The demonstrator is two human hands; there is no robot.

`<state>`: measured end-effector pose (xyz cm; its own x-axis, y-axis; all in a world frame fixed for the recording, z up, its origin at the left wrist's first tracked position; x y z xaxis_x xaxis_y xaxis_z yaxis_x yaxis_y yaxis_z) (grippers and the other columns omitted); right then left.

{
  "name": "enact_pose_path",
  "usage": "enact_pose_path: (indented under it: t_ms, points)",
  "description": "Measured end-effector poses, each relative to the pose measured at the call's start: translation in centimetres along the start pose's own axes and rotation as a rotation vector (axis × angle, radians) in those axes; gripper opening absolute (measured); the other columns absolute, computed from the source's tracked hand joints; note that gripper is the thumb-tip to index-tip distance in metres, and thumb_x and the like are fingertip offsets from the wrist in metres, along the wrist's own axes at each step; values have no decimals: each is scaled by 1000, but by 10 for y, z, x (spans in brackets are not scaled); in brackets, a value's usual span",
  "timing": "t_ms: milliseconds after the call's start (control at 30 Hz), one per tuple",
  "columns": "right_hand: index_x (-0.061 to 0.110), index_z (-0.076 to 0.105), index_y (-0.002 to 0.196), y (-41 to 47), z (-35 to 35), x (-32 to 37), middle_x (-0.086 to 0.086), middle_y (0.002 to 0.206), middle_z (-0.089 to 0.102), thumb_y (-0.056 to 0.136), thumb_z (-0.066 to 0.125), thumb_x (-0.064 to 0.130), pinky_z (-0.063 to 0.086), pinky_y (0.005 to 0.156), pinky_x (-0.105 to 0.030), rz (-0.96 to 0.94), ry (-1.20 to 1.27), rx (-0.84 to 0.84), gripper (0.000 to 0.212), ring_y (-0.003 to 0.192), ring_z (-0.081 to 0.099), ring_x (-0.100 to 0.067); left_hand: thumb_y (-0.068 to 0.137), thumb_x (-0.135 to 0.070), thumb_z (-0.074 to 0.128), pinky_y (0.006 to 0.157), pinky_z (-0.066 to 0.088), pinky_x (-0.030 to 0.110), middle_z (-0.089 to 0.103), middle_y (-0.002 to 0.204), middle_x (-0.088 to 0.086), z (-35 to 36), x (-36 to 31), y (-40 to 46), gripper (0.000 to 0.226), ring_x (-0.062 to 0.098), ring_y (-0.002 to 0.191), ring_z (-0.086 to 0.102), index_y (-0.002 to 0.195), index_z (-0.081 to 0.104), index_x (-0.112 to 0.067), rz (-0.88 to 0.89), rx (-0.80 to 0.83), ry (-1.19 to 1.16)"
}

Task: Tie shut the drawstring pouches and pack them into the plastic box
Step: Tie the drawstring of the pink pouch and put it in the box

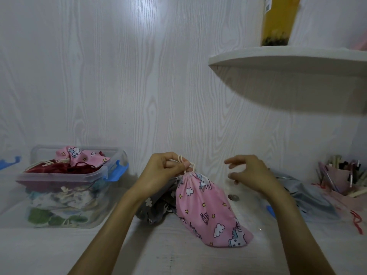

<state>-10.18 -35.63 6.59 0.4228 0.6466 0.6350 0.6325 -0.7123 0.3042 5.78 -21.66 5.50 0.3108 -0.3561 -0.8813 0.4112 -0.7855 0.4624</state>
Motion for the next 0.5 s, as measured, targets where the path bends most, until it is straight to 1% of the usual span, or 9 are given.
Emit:
enact_pose_path:
  t_ms: [33,100,200,233,267,300,333,367,500]
  points:
    - [23,65,112,-2,0,11,5,109,65,84,65,5,44,54,-8,-62,49,21,33,56,61,-3,85,-4,64,72,55,19,75,82,11,3,2,0,6,17,79,73,88,69,-1,-7,12,-10]
    - [26,65,112,-8,10,33,12,107,64,89,59,8,43,50,-8,-131,129,136,30,53,60,-1,85,-4,64,75,56,22,75,84,13,7,3,0,7,20,82,73,88,69,-1,-11,20,-21]
    - [26,62,117,-16,37,51,16,104,64,91,56,13,49,55,-18,-173,94,308,30,54,61,-2,83,-7,66,75,56,20,76,83,10,7,-1,-1,7,19,81,73,87,71,-4,6,19,-1]
    - [24,64,115,-17,45,52,18,95,67,90,56,13,49,55,-20,-175,84,336,28,53,60,-1,82,-7,68,74,56,19,76,82,8,7,-2,-1,7,18,80,73,87,72,-6,12,13,12]
    - [20,66,111,-17,50,51,20,78,69,90,57,13,47,52,-18,-171,85,343,24,49,58,1,81,-7,69,72,56,18,76,81,7,6,-2,-2,7,17,80,73,86,74,-8,12,1,17]
    - [16,69,107,-17,53,51,22,62,66,89,59,13,42,46,-13,-164,97,336,20,45,55,3,80,-6,70,71,56,18,76,81,6,4,-2,-2,8,16,79,73,85,75,-9,8,-12,14]
    - [13,70,102,-16,54,50,21,52,62,89,61,14,37,41,-10,-152,120,320,16,41,52,4,79,-6,71,71,56,18,76,82,6,3,-1,-2,9,16,79,73,86,75,-9,3,-27,6]
    - [13,71,98,-16,54,49,18,51,61,88,64,17,34,39,-10,-143,146,300,13,40,50,4,79,-5,71,70,55,17,76,82,6,1,0,-3,10,15,80,73,87,75,-9,-1,-41,-3]
    - [12,69,88,-11,43,51,7,75,68,84,69,27,44,49,-17,-166,312,199,15,53,57,-7,84,-11,66,70,53,14,76,85,2,-5,0,-2,12,10,83,72,93,75,-10,-18,-94,-59]
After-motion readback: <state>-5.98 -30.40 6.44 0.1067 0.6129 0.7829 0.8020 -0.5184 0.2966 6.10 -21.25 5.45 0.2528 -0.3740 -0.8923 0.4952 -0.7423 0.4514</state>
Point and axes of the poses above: each hand's wrist, its own y-axis towards the middle knuckle, its own z-axis out of the palm, x = y × z, the point moved 9 cm from there along y, towards the middle knuckle
